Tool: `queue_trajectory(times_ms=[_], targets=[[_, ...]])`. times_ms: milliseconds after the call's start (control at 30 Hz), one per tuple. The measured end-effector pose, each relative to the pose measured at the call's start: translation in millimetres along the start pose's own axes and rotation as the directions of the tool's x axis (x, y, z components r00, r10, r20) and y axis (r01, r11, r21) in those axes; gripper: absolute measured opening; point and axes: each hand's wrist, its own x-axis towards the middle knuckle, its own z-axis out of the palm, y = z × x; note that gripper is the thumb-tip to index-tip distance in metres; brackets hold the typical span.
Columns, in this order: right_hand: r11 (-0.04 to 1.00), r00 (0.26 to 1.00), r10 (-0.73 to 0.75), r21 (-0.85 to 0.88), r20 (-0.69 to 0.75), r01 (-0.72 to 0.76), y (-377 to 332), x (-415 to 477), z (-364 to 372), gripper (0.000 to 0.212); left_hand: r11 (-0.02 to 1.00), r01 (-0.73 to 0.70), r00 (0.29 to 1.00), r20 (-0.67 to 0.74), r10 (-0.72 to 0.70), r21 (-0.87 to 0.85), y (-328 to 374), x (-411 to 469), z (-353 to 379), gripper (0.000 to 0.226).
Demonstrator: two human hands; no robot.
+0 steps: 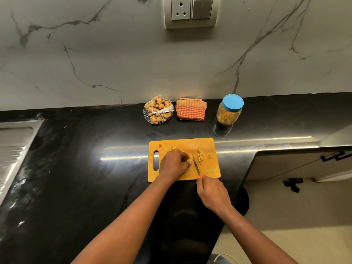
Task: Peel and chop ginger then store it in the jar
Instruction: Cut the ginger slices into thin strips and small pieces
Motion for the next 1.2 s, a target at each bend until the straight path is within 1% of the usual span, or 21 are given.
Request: queue_trajectory(times_ms=[133, 200, 267, 333, 400, 500, 600, 867, 1200], targets=[[1.0, 1.0, 0.005, -0.017, -0.004, -0.005, -0.4, 0.0, 1.0, 0.045, 0.999, 0.001, 1.0, 0.022, -0.002, 0.045, -0.8, -0.5, -1.1, 0.031], [1.0, 1.0, 0.006, -0.012, -0.003, -0.006, 0.5, 0.7, 1.1, 0.044, 1.0, -0.009, 0.999, 0.046, 0.009, -0.001, -4.2, 0.1, -1.9, 0.032], [1.0, 1.0, 0.003, -0.003, -0.006, -0.003, 1.5, 0.5, 1.2, 0.044, 0.998, -0.045, 0.995, 0.09, 0.049, -0.042, -6.9, 1.3, -5.5, 0.037], [1.0, 1.0, 0.0, -0.002, -0.007, 0.0, 1.8, 0.0, 1.3, 0.045, 0.997, -0.077, 0.988, 0.135, 0.08, -0.027, -7.7, 4.1, -8.6, 0.042], [1.0, 1.0, -0.008, -0.019, -0.001, 0.008, 1.3, -0.8, 2.5, 0.044, 0.997, -0.079, 0.986, 0.147, 0.08, -0.011, -7.1, 6.2, -9.7, 0.036], [0.998, 1.0, -0.024, -0.066, -0.007, 0.023, -0.3, -2.9, 5.3, 0.042, 0.998, -0.065, 0.993, 0.102, 0.067, -0.021, -7.7, 5.9, -6.1, 0.032], [0.993, 0.998, -0.045, -0.114, -0.035, 0.041, -1.4, -3.1, 8.8, 0.044, 0.998, -0.042, 0.998, 0.054, 0.044, -0.038, -9.2, 2.2, -1.7, 0.032], [0.982, 0.997, -0.058, -0.185, -0.05, 0.048, -3.2, -3.4, 14.4, 0.046, 0.996, -0.014, 1.0, 0.002, 0.014, -0.086, -9.2, -2.7, -0.5, 0.031], [0.971, 0.995, -0.084, -0.23, -0.05, 0.071, -2.8, -2.4, 15.1, 0.044, 0.996, -0.014, 0.999, 0.04, 0.017, -0.084, -9.2, -0.8, -2.1, 0.022]])
